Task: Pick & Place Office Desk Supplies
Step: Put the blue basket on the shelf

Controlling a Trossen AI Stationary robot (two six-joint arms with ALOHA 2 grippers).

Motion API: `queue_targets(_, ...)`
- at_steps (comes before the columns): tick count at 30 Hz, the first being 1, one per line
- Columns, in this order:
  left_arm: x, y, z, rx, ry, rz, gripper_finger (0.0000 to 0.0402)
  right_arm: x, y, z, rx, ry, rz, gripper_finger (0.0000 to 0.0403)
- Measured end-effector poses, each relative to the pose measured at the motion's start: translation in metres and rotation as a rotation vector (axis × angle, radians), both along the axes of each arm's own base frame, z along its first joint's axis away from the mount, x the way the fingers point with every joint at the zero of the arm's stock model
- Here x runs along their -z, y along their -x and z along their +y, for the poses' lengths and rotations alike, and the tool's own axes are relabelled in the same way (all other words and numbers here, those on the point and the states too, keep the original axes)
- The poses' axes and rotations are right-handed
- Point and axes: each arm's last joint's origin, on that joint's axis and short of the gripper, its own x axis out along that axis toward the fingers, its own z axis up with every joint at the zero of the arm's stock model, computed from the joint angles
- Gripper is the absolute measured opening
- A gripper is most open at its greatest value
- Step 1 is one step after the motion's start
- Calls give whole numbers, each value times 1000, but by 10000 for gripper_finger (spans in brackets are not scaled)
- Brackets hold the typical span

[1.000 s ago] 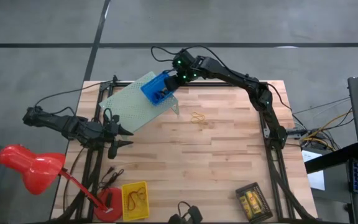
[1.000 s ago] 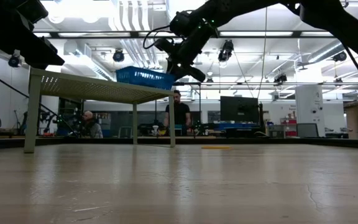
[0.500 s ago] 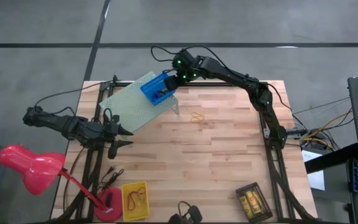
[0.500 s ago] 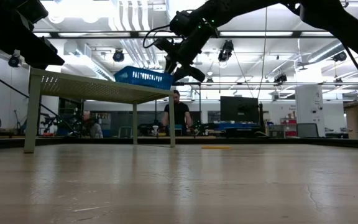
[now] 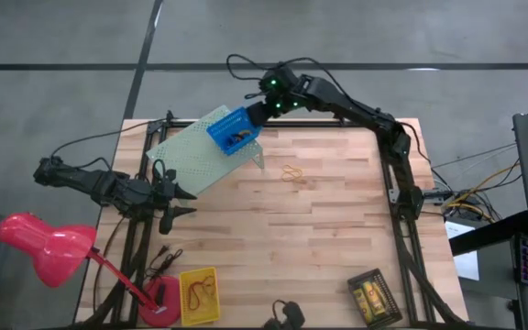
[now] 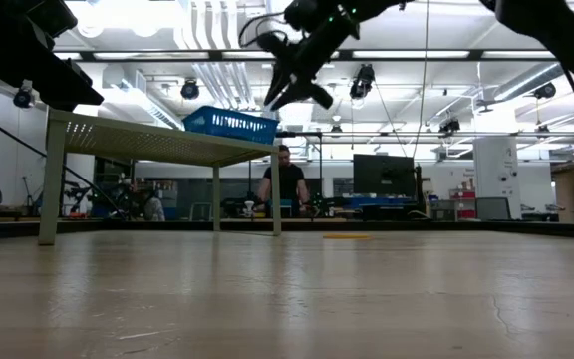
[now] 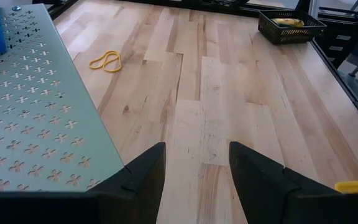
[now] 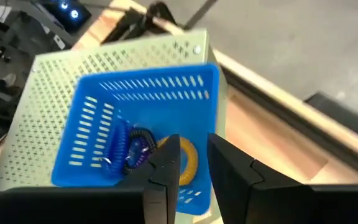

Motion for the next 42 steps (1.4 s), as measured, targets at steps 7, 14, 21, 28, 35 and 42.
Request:
queue_targets(7,0,0,0,0,0,1,183,-37,21,10,-37,122,-34,78)
queue_targets(14,0,0,0,0,0,1,183,-71,49,37,-176,312,-77,67)
queue_targets(21,0,0,0,0,0,1,183,-76,94,66,-165,440,-287,52)
queue_targets(28,0,0,0,0,0,1,183,-42,154,95,-155,485,-351,53)
queue_targets(35,0,0,0,0,0,1,183,-9,210,122,-147,455,-347,74)
queue_targets(42,0,0,0,0,0,0,183,22,255,149,-207,239,-431,97)
